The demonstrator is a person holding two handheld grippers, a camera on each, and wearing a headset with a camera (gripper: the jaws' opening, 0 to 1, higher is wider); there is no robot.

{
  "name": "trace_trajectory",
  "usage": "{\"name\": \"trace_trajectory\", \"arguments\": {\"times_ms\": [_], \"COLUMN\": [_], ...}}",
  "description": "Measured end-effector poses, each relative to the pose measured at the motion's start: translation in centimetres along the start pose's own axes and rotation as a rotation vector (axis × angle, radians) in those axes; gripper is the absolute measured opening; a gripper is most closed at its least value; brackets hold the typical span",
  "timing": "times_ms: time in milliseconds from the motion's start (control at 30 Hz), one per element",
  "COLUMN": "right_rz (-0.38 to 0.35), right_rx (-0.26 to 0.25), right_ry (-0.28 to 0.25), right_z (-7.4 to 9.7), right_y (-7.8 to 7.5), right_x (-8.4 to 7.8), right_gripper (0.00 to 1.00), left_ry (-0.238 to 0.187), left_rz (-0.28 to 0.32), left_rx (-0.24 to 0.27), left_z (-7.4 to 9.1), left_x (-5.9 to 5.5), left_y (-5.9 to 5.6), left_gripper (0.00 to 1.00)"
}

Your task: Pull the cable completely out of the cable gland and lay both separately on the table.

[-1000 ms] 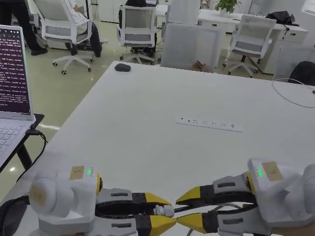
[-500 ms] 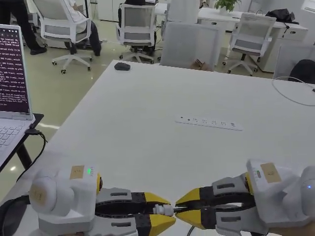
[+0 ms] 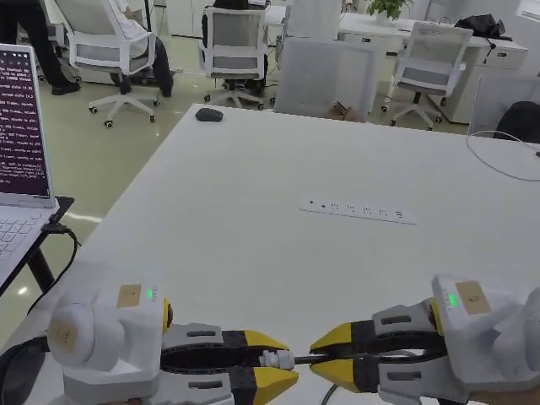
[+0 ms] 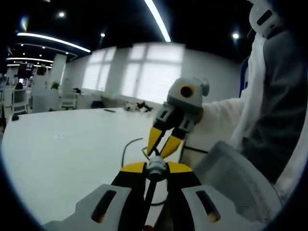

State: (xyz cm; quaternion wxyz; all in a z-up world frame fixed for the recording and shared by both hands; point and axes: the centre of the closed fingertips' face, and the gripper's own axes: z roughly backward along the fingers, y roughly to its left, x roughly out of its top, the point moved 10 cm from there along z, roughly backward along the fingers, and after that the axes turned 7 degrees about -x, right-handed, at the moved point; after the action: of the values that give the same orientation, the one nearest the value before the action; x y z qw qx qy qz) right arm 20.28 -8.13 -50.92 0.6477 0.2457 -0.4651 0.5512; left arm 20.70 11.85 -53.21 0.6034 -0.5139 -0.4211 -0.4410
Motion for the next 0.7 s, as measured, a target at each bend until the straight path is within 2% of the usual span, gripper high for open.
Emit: {"name": "trace_trajectory", "arguments": {"times_ms": [233, 700], "right_rz": [-0.025, -0.091], "right_rx": [-0.039, -0.158], "right_ry": [0.015, 0.045], "right_z": [1.3, 4.9], "right_y": [-0.4, -1.5], "right_x": [-0.9, -3.0], "right_gripper": [0.07, 0.07], "left_ry": [0.0, -0.03], "left_rz": [0.006, 0.042], "left_rx": [0.007, 0.035], "left_z": [0.1, 0.5], "left_x": [-0.1, 0.1], "left_y": [0.1, 0.5], "left_gripper": [0.17, 0.17]}}
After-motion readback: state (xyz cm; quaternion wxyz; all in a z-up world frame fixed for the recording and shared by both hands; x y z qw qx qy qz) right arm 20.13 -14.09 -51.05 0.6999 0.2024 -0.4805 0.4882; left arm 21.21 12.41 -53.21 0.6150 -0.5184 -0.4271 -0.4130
